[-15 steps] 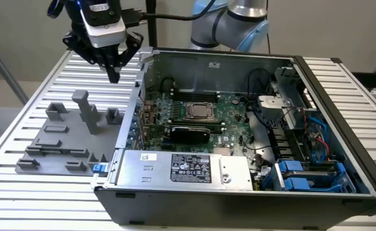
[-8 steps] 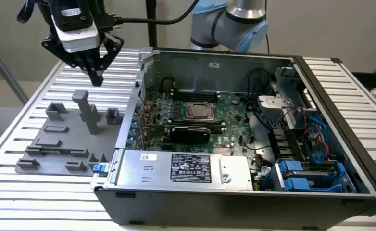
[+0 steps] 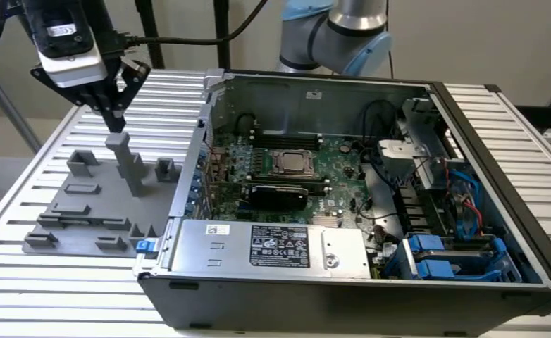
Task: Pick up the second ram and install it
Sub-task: 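Reach for the second ram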
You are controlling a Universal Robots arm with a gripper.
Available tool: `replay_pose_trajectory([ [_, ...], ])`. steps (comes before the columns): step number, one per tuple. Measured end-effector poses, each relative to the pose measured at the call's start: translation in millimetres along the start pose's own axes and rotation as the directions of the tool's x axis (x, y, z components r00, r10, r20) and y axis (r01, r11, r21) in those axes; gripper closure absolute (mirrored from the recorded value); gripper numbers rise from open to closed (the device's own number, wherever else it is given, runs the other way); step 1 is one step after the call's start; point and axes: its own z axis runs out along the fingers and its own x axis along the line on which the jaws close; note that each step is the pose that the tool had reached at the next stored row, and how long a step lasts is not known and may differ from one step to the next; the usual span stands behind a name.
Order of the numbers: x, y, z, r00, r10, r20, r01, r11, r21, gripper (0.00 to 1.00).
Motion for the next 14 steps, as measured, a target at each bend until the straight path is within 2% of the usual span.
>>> replay_pose_trajectory([
  [14, 63.8, -6.5, 20.5, 1.0000, 0.000, -0.0001, 0.000, 1.0000, 0.0000, 1.00],
])
